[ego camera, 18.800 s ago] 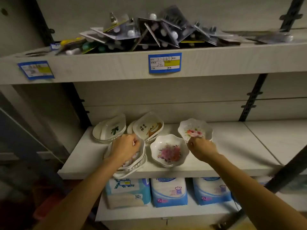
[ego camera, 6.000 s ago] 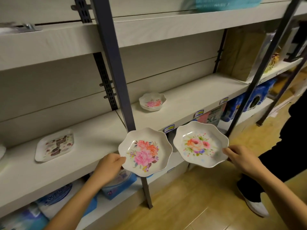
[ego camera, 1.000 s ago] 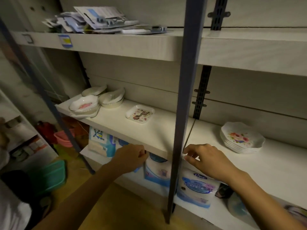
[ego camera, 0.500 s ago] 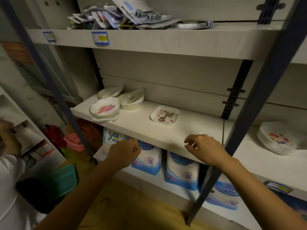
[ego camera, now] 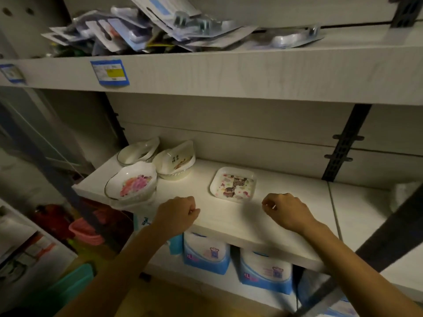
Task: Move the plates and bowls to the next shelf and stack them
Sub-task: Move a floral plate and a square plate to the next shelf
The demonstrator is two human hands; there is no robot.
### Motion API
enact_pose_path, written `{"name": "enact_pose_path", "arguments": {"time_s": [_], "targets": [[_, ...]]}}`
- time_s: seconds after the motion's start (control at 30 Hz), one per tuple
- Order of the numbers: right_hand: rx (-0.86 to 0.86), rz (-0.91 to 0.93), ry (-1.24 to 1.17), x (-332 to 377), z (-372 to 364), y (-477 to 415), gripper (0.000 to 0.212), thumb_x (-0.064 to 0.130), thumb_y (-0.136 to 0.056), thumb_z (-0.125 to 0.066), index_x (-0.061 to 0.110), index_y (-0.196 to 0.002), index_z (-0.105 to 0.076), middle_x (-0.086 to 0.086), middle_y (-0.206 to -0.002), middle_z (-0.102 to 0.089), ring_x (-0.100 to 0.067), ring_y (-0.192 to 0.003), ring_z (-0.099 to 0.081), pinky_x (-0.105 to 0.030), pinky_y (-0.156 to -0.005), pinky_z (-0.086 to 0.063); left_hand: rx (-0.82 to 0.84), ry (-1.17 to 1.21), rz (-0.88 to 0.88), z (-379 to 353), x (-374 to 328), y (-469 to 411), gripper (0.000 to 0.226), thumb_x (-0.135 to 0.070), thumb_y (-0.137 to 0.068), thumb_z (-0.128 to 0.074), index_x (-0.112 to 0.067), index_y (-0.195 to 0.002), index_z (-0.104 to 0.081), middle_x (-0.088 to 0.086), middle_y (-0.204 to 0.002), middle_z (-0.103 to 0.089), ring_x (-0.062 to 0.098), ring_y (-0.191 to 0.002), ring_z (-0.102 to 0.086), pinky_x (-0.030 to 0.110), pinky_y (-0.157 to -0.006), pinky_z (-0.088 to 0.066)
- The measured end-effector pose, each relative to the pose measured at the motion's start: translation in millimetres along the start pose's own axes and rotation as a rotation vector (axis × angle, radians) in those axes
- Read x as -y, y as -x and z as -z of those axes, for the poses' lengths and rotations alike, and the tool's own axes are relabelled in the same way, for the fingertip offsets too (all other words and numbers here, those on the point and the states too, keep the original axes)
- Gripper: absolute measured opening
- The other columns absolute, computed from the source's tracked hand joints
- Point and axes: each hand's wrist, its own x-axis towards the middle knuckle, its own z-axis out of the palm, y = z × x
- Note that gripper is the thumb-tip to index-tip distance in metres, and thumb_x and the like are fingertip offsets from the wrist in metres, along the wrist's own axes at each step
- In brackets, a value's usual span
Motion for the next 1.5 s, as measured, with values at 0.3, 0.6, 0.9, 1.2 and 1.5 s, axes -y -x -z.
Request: {"name": "enact_pose_path", "arguments": {"time_s": [0.3,0.6,0.9,1.2,1.5], "targets": [[0.105,-0.317,-0.21,6,-39,-82,0.045,0.042,-0.096,-0.036,0.008,-0.123,-0.048,-0.014,-0.109,-0.066,-0.027,-0.094,-0.065,-0.037,-0.085,-0.053,0.042,-0.01,-0.078,1,30,-55,0.019,-0.033,-0.094,-0.046,-0.02,-0.08,-0.046,0.0,-0.075,-0.054,0.014,-0.071,-0.052,0.023,-0.069,-0.043],[0.074,-0.518,-0.28,28,-70,-122,0.041,0.028,-0.091,-0.052,0.001,-0.121,-0.041,-0.018,-0.113,-0.062,-0.032,-0.1,-0.062,-0.037,-0.082,-0.049,0.063,0.036,-0.144,11,70,-72,0.022,-0.031,-0.094,-0.047,-0.017,-0.077,-0.044,-0.01,-0.058,-0.039,0.014,-0.068,-0.048,0.023,-0.066,-0.038],[-0.064,-0.486,-0.265,55,-75,-109,0.033,0.026,-0.091,-0.052,-0.003,-0.106,-0.052,-0.022,-0.1,-0.067,-0.036,-0.088,-0.064,-0.041,-0.075,-0.052,-0.012,0.047,-0.167,32,131,-69,0.022,-0.034,-0.093,-0.048,-0.02,-0.076,-0.048,-0.008,-0.059,-0.046,0.01,-0.06,-0.045,0.019,-0.053,-0.033],[-0.266,-0.32,-0.345,134,-63,-86,0.023,0.012,-0.094,-0.044,-0.005,-0.107,-0.052,-0.024,-0.097,-0.068,-0.034,-0.077,-0.058,-0.035,-0.063,-0.041,-0.149,-0.066,0.077,51,216,-58,0.033,-0.034,-0.094,-0.042,-0.015,-0.068,-0.048,0.001,-0.063,-0.049,0.021,-0.067,-0.05,0.026,-0.057,-0.034],[-0.262,-0.323,-0.328,176,-79,-71,0.023,0.015,-0.095,-0.042,-0.002,-0.107,-0.052,-0.022,-0.099,-0.069,-0.037,-0.085,-0.062,-0.033,-0.065,-0.04,0.019,-0.216,0.343,46,269,-64,0.052,-0.055,-0.088,-0.045,-0.008,-0.101,-0.063,0.009,-0.099,-0.067,0.021,-0.091,-0.063,0.028,-0.074,-0.045]]}}
